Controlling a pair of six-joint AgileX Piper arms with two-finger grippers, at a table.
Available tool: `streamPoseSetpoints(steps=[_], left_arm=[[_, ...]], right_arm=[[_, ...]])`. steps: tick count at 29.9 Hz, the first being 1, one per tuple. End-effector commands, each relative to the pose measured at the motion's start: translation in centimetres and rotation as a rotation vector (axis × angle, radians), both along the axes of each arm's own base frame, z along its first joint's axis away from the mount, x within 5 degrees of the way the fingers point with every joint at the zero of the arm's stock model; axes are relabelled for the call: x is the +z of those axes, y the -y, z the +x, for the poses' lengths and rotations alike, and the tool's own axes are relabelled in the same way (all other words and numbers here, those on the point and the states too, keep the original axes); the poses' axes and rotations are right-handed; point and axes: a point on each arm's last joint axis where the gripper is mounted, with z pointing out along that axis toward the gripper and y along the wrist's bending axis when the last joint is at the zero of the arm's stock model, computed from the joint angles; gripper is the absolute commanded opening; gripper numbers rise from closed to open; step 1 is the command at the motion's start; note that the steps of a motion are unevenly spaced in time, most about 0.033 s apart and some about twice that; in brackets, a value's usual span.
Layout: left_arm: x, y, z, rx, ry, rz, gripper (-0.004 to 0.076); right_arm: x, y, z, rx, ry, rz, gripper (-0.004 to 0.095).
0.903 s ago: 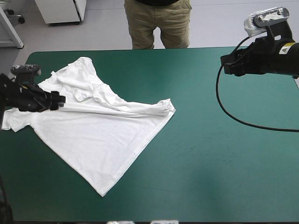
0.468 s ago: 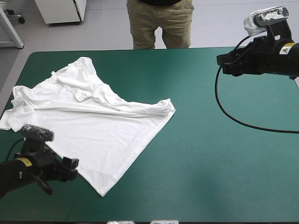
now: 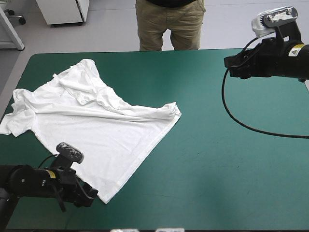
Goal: Fold the cloth
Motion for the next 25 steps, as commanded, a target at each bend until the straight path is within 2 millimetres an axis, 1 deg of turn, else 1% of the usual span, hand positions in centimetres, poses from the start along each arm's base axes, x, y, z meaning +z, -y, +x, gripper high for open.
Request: streamPoseSetpoints(steps=[1,4,6,9,12,14,16,19,23,25], left_arm=[[-0.2,1.2,0.9,-0.094,-0.048,0.01,0.0494],[-1.1,1.8,1.4,-0.163,-0.083,0.092,0.0493],[-1.5,2.6,1.6,-0.211,-0.099,0.113,0.0493],[-2.0,4.3,2.0,-0.272,-0.073,0.112,0.0493],[-2.6,5.9,2.1,-0.349,-0.039,0.15,0.0493],[-3.5,6.5,2.0,-0.397,-0.06,0.203,0.0493],[-4.9,6.9,1.8,-0.445,-0.092,0.272,0.0493],[-6.6,7.1,2.1,-0.437,-0.084,0.339,0.0493],[-7.5,7.8,3.2,-0.398,-0.027,0.319,0.0493],[-7.9,8.1,3.5,-0.394,-0.029,0.31,0.0493]], right_arm=[[1.7,0.2,-1.1,-0.009,0.105,0.034,0.0536],[1.7,0.2,-1.0,-0.011,0.107,0.036,0.0536],[1.7,0.2,-1.0,-0.011,0.108,0.036,0.0536],[1.7,0.2,-0.9,-0.015,0.107,0.04,0.0536],[1.7,0.2,-0.9,-0.015,0.108,0.041,0.0536],[1.7,0.2,-0.9,-0.015,0.108,0.041,0.0536],[1.7,0.2,-0.9,-0.015,0.108,0.041,0.0536],[1.7,0.2,-1.0,-0.015,0.104,0.042,0.0536],[1.7,0.2,-0.9,-0.015,0.104,0.042,0.0537],[1.7,0.2,-0.9,-0.015,0.104,0.042,0.0536]])
